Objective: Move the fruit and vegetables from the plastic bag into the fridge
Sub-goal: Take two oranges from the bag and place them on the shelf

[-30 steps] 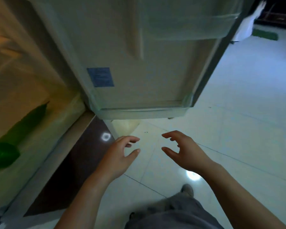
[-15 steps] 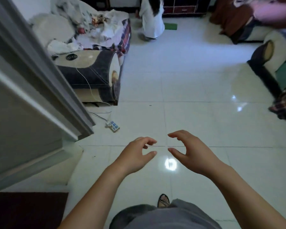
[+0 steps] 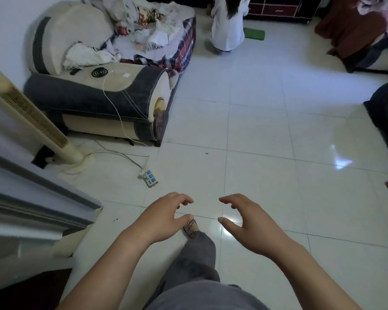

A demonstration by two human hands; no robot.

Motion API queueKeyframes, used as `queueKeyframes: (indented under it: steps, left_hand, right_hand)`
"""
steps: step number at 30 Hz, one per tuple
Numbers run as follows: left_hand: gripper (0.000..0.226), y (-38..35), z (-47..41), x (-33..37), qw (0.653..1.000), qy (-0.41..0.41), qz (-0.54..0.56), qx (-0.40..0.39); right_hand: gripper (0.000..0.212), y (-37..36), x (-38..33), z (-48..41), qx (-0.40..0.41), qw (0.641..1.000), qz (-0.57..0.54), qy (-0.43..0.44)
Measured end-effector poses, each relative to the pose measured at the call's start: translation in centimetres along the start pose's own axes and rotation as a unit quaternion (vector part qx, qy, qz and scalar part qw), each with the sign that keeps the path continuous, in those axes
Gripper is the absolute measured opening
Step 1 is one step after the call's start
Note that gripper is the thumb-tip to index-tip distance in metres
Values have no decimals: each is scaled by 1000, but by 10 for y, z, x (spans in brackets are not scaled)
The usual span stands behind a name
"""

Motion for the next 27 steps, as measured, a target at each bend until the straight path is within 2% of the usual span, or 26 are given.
queueKeyframes:
  steps: [4, 9, 15, 21, 27]
  left_hand:
    - [38, 33, -57, -37, 999, 29, 8, 17]
    - [43, 102, -139, -50, 998, 27, 9, 49]
    - [45, 164, -127, -117, 986, 129, 16, 99]
    - [46, 197, -61, -202, 935, 315, 46, 157]
    - [45, 241, -72, -251, 874, 411, 83, 245]
  right_hand:
    - [44, 24, -20, -80, -14, 999, 34, 19]
    - [45, 61, -57, -176, -27, 996, 72, 53]
    - [45, 42, -130, -275, -82, 981, 109, 138]
    - [46, -34, -222, -336, -239, 915, 168, 277]
    - [46, -60, -308, -417, -307, 851, 200, 376]
Point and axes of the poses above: each hand's wrist, its own z-axis away from the middle knuckle, its own y-axis out of the back of the hand, x = y × z, the point moved 10 cm from there along -z, towards the middle knuckle, and after that the axes turned 12 degrees about -y, right-handed, at the moved point
